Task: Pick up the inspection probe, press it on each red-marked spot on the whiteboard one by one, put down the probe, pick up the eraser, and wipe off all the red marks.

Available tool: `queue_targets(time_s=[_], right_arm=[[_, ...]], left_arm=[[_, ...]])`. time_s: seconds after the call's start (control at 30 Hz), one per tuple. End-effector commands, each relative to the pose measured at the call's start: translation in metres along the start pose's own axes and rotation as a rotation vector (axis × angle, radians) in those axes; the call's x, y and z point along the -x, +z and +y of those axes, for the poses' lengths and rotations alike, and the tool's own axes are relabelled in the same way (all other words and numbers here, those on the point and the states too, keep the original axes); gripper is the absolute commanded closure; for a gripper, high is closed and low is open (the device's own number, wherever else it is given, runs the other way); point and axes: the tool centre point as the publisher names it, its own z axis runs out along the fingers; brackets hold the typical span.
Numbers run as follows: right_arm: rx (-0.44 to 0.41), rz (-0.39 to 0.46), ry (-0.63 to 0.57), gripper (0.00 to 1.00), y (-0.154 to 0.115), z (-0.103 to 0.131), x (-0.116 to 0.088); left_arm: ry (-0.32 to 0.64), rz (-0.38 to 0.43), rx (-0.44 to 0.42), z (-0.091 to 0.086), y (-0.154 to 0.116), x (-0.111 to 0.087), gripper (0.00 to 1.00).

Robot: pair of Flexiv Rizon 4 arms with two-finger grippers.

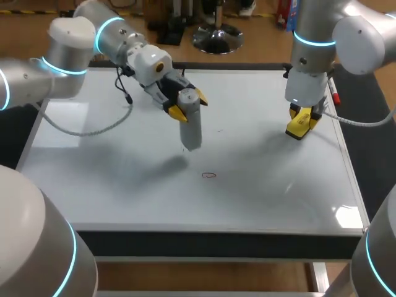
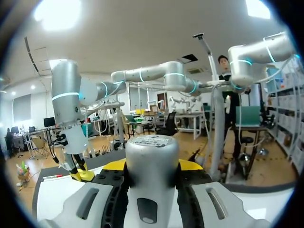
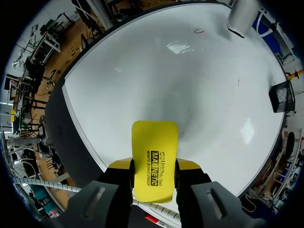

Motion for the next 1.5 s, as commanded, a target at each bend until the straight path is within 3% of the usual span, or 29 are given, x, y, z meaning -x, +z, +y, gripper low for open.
queue_targets(time_s=[0.03,0.57,0.97,1.5], right_arm=[[-0.001,0.003,-0.001,1.0,-0.001,-0.001,0.0],[-0.001,0.003,-0.001,1.0,-0.001,-0.001,0.0],[-0.001,0.003,-0.001,1.0,-0.001,-0.001,0.0],[-0.001,0.003,-0.001,1.0,-0.001,-0.001,0.0]], left_arm=[[-0.008,0.005,0.016,-0.008,-0.024,-0.003,1.0],[-0.036,-0.019,0.049,-0.016,-0.109,-0.01,1.0],[-0.056,-0.047,0.048,-0.005,-0.168,-0.016,1.0],[-0.049,-0.033,0.037,0.012,-0.221,-0.013,1.0]])
